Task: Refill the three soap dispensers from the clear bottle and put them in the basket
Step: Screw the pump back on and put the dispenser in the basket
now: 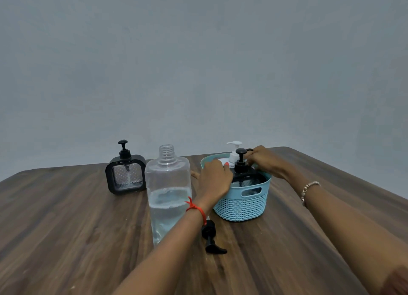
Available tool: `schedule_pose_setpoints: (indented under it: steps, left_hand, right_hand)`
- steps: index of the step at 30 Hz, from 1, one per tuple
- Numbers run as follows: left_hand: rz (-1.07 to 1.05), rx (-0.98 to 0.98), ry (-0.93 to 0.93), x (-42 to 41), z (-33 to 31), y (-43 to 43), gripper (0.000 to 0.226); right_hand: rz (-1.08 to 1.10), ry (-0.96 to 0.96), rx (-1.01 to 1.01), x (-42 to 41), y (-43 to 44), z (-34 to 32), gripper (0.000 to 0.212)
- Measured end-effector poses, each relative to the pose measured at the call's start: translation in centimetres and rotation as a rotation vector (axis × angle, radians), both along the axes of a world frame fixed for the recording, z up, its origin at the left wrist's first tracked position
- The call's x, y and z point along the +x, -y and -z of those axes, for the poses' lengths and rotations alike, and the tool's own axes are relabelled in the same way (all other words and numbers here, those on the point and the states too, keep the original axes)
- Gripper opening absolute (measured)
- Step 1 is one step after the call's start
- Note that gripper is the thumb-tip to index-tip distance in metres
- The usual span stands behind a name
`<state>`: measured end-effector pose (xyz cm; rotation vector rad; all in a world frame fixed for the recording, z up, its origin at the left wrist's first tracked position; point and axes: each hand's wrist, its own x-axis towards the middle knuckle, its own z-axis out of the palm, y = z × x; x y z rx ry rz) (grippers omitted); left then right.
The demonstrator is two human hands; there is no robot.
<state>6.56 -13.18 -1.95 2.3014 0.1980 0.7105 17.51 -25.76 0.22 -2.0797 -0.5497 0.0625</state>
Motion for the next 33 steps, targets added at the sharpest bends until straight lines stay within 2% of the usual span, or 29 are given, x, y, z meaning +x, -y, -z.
schedule_pose_setpoints:
  steps: [3,7,10,13,17,19,23,27,30,33]
  left_hand:
    - [-0.031,0.059,0.002,0.1,0.5,0.1,0.03]
    - [-0.06,0.121,-0.016,-0.1,0.7,0.6,0.028]
    - [-0.045,0.142,-0.072,-0.4,0.8,0.8,0.013]
    - [-0.062,0.266,-0.119,-0.3,1.0,0.5,0.025]
    - [-0.031,0.328,-0.136,-0.5,1.0,0.2,0.032]
    - [0.0,0.36,-0.132,-0.6,1.1,0.4,0.034]
    - [0.106,0.315,0.054,-2.1,0.5,1.2,0.03]
    - [0.415,0.281,0.119,-5.4,-2.1,1.5,0.038]
    - [0.617,0.32,0.25,-9.0,-4.6,0.3,0.04]
    - [0.59,0.175,0.509,-12.6,-6.2,-2.4,0.038]
  right_hand:
    - [-0.009,-0.017,0.01,-0.7,-0.2,-0.2,0.01]
    - [0.015,-0.004,-0.01,-0.7,-0.2,0.0,0.028]
    - [-0.008,0.01,-0.006,-1.1,-0.3,0.0,0.027]
    - [-0.012,0.015,0.018,-1.4,-0.4,0.0,0.033]
    - [0.024,0.079,0.05,-1.8,-0.4,0.1,0.039]
    - [0.096,0.161,0.1,-1.7,-0.3,0.4,0.033]
    - [0.338,0.33,0.248,-2.5,0.1,0.3,0.041]
    - [0.544,0.492,0.491,-5.0,-0.2,-1.7,0.041]
    - [0.567,0.592,0.617,-7.6,-1.7,-4.3,0.038]
    - [0.487,0.695,0.685,-11.2,-4.2,-7.2,0.039]
